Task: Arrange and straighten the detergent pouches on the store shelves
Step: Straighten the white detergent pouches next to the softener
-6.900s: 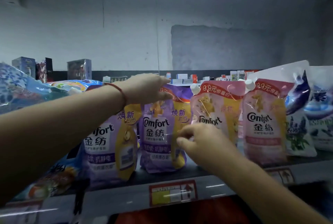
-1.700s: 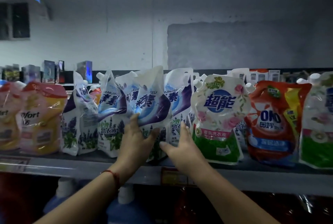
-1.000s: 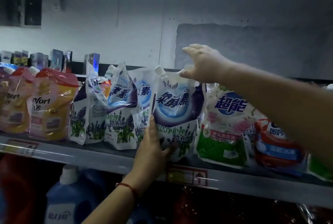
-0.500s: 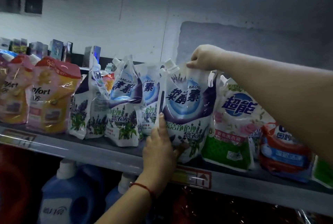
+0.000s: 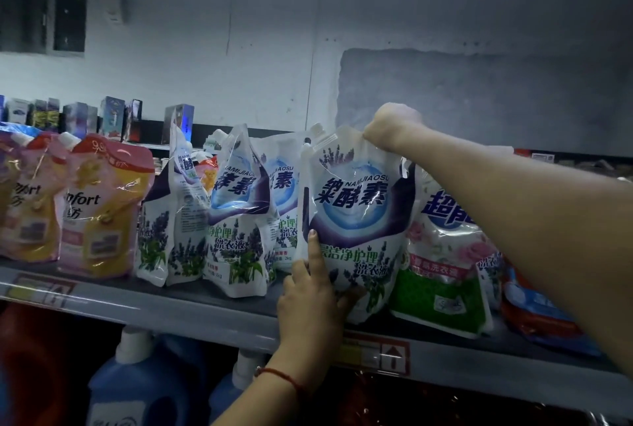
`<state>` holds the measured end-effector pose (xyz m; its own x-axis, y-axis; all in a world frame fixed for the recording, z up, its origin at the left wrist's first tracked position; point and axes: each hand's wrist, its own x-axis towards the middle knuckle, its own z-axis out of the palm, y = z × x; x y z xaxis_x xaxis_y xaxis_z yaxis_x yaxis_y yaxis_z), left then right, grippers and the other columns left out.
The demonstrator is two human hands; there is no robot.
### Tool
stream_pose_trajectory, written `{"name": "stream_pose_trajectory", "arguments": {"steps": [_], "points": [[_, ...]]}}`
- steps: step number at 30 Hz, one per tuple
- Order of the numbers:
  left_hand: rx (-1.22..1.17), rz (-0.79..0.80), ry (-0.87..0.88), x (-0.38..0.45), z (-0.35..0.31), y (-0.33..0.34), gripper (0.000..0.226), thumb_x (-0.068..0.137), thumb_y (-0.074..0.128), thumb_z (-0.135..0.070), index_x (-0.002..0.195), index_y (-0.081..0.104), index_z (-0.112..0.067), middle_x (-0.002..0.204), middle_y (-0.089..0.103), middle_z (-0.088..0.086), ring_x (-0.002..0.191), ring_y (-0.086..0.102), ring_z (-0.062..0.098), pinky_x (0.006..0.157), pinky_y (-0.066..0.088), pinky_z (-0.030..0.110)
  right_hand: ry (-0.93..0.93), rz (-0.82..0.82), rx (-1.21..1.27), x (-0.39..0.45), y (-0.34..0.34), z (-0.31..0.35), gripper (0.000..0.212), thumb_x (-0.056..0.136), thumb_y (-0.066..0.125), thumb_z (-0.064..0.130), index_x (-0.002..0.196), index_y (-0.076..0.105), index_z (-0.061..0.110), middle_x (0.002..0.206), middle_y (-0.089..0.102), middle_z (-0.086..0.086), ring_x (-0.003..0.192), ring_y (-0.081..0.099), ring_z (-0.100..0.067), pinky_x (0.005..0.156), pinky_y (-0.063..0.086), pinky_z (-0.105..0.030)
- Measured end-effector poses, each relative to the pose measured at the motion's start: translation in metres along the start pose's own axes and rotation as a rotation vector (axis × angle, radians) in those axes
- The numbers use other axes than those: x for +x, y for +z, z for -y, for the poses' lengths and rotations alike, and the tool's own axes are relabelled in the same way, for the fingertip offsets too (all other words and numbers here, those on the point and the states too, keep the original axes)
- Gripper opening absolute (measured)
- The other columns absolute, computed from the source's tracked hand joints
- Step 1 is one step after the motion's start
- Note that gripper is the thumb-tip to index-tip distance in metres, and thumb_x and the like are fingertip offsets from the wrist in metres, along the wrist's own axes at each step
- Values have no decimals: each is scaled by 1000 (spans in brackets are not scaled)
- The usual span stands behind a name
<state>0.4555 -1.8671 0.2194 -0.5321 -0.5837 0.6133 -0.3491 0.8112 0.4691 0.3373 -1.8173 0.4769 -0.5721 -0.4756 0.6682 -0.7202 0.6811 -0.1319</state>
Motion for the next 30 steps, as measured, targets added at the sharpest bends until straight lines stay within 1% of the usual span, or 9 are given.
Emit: {"name": "stream_pose_trajectory", "arguments": {"steps": [5, 7, 11, 15, 19, 22, 24, 27, 30], "points": [[-20, 14, 14, -1, 3, 1, 111, 86, 55, -68, 149, -30, -34, 136, 32, 7, 116, 47, 28, 92, 45, 41, -111, -57, -216, -9, 3, 2, 22, 94, 47, 28, 86, 51, 8, 84, 52, -5, 80, 54, -26, 64, 42, -32], [-59, 19, 18, -1, 5, -1, 111, 84, 57, -70, 147, -29, -37, 141, 30, 7, 119, 46, 28, 95, 46, 41, -383, -254, -267, -15, 3, 6, 14, 94, 46, 13, 101, 55, 6, 93, 54, -8, 80, 50, -22, 68, 42, -31], [46, -87, 156, -2, 10, -2, 114, 82, 58, -71, 144, -32, -40, 161, -2, 12, 142, 24, 32, 107, 36, 43, -836, -493, -188, -38, 3, 4, 18, 90, 50, 4, 84, 67, 5, 83, 62, -10, 70, 59, -26, 64, 54, -40], [120, -145, 399, 13, 16, -4, 113, 81, 61, -69, 151, -23, -42, 162, -26, 8, 151, -6, 35, 119, 14, 51, -799, -412, -50, -66, 6, -15, 25, 82, 67, 17, 106, 63, 8, 100, 63, -10, 82, 64, -30, 69, 50, -35], [118, -122, 475, 21, 22, 1, 106, 79, 61, -68, 155, -9, -44, 163, -28, 6, 152, -7, 38, 119, 18, 58, -768, -383, 2, -74, 11, -25, 15, 87, 67, 23, 96, 65, 11, 96, 62, -7, 71, 64, -29, 61, 50, -35], [104, -119, 464, 23, 23, 3, 96, 79, 44, -73, 157, -3, -41, 165, -22, 7, 152, -2, 38, 118, 23, 56, -785, -263, -184, -66, 20, -28, 31, 98, 49, 21, 125, 65, 19, 130, 58, -14, 109, 62, -36, 93, 51, -43], [115, -116, 451, 24, 24, 2, 95, 78, 39, -74, 158, 2, -39, 166, -14, 10, 152, 4, 40, 116, 26, 56, -692, -51, -310, -62, 24, -33, 50, 104, 34, 33, 153, 30, 25, 160, 24, -12, 147, 25, -29, 120, 19, -39], [127, -95, 439, 23, 22, 0, 92, 76, 36, -74, 156, 2, -42, 165, -6, 5, 151, 11, 41, 114, 31, 56, -582, 119, -469, -56, 33, -35, 61, 104, 18, 49, 157, 1, 23, 164, 4, -5, 151, 3, -21, 121, 1, -37], [139, -81, 446, 20, 19, -4, 88, 78, 37, -72, 155, 6, -42, 164, 0, 5, 148, 19, 41, 112, 33, 53, -525, 154, -620, -49, 43, -20, 64, 102, 19, 52, 155, 21, 15, 159, 29, -7, 146, 24, -27, 119, 12, -44]]}}
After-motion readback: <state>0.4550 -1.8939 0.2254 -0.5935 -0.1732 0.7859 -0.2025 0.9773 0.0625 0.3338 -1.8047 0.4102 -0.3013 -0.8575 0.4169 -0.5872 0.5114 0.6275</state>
